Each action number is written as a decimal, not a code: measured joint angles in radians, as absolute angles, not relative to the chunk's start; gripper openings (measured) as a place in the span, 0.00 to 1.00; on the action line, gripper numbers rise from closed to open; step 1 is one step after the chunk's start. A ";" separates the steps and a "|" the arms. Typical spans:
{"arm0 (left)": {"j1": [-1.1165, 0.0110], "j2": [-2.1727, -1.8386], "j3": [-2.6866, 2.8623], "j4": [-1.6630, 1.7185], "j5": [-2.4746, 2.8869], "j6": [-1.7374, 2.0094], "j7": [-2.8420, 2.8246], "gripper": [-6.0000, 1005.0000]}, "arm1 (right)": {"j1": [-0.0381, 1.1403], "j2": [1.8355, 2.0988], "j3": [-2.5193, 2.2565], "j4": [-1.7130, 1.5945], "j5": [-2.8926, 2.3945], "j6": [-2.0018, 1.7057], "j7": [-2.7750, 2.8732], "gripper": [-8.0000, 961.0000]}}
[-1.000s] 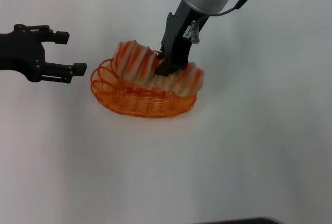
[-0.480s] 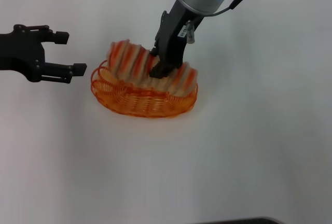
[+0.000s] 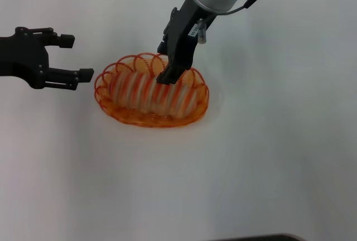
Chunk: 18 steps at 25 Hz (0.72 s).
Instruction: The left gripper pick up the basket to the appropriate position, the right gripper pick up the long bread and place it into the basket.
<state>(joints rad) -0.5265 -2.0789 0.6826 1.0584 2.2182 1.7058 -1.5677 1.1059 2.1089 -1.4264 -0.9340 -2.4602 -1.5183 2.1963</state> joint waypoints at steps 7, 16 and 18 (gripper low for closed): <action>-0.524 -2.080 0.683 1.058 2.218 1.709 -1.565 0.89 | 1.037 2.094 -1.385 -0.941 -2.339 -1.422 2.161 0.70; -0.526 -2.080 0.683 1.057 2.218 1.724 -1.570 0.89 | 0.832 2.084 -1.063 -0.945 -2.017 -1.410 1.883 0.70; -0.526 -2.078 0.681 1.057 2.211 1.730 -1.572 0.89 | 0.736 2.082 -0.971 -0.945 -1.910 -1.468 1.733 0.70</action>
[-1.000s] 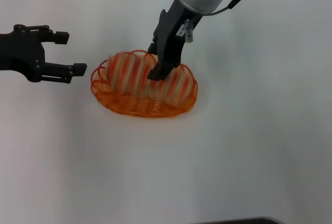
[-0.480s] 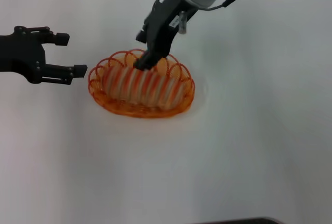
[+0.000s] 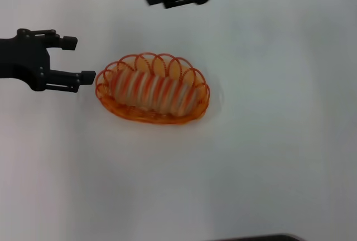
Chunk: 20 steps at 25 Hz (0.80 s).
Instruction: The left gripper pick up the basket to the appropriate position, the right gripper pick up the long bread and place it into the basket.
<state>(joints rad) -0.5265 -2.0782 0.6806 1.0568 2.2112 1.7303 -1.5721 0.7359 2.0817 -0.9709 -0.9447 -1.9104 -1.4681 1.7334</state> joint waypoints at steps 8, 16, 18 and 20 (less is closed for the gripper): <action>-0.518 -2.073 0.679 1.051 2.183 1.759 -1.572 0.89 | 0.542 2.086 -0.901 -0.941 -1.807 -1.497 1.565 0.70; -0.479 -2.073 0.666 1.048 2.183 1.810 -1.571 0.89 | 0.388 2.096 -0.927 -0.889 -1.765 -1.604 1.268 0.70; -0.466 -2.073 0.662 1.047 2.188 1.821 -1.568 0.89 | 0.357 2.097 -0.934 -0.858 -1.759 -1.614 1.197 0.70; -0.451 -2.074 0.655 1.047 2.193 1.838 -1.566 0.89 | 0.332 2.097 -0.936 -0.830 -1.759 -1.614 1.140 0.70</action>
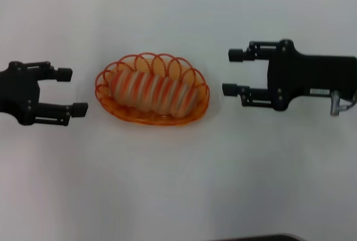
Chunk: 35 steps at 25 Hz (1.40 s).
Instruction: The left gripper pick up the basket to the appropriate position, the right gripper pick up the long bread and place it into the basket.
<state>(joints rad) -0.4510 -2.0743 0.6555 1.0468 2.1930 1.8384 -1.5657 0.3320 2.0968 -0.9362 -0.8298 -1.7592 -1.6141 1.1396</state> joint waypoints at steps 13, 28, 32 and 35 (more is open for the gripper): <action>-0.399 -2.082 0.628 0.982 2.201 1.889 -1.576 0.89 | 0.264 2.088 -0.937 -0.808 -1.798 -1.626 1.061 0.70; -0.377 -2.096 0.610 0.926 2.201 1.867 -1.571 0.89 | 0.262 2.085 -0.907 -0.818 -1.830 -1.664 1.073 0.70; -0.380 -2.097 0.614 0.923 2.203 1.855 -1.573 0.89 | 0.262 2.085 -0.907 -0.818 -1.830 -1.665 1.073 0.70; -0.382 -2.097 0.615 0.922 2.203 1.853 -1.573 0.89 | 0.262 2.085 -0.907 -0.816 -1.830 -1.664 1.073 0.70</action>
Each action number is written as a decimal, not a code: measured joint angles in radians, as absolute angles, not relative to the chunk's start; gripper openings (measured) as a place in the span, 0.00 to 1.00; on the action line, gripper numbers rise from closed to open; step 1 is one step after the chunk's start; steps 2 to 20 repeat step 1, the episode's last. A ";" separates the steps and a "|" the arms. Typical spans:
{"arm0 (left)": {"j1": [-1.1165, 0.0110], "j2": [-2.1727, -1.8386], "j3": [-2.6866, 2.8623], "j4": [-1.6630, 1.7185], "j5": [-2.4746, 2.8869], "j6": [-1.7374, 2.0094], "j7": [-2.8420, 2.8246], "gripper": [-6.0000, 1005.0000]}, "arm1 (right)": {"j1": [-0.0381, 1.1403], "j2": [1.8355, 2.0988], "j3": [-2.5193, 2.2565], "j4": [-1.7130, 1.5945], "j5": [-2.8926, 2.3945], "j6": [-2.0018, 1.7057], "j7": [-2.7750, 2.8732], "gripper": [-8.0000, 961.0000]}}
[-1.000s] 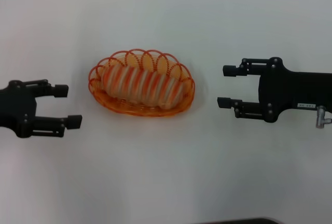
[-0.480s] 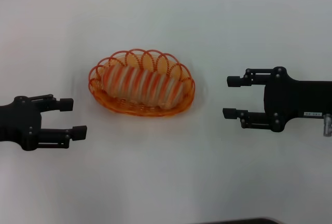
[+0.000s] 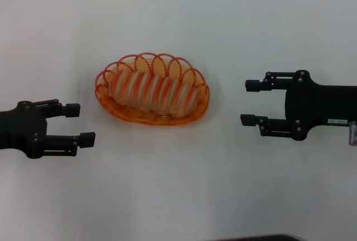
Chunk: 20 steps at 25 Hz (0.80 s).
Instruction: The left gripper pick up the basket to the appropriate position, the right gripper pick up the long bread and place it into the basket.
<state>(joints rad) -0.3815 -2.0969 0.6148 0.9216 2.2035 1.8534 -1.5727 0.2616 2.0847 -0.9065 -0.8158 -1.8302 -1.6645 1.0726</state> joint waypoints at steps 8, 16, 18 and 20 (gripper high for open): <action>-0.382 -2.096 0.615 0.921 2.203 1.853 -1.572 0.89 | 0.261 2.085 -0.906 -0.814 -1.830 -1.663 1.073 0.70; -0.382 -2.096 0.615 0.921 2.203 1.853 -1.572 0.89 | 0.261 2.085 -0.906 -0.814 -1.830 -1.663 1.073 0.70; -0.382 -2.096 0.615 0.921 2.203 1.853 -1.572 0.89 | 0.261 2.085 -0.906 -0.814 -1.830 -1.663 1.073 0.70; -0.382 -2.096 0.615 0.921 2.203 1.853 -1.572 0.89 | 0.261 2.085 -0.906 -0.814 -1.830 -1.663 1.073 0.70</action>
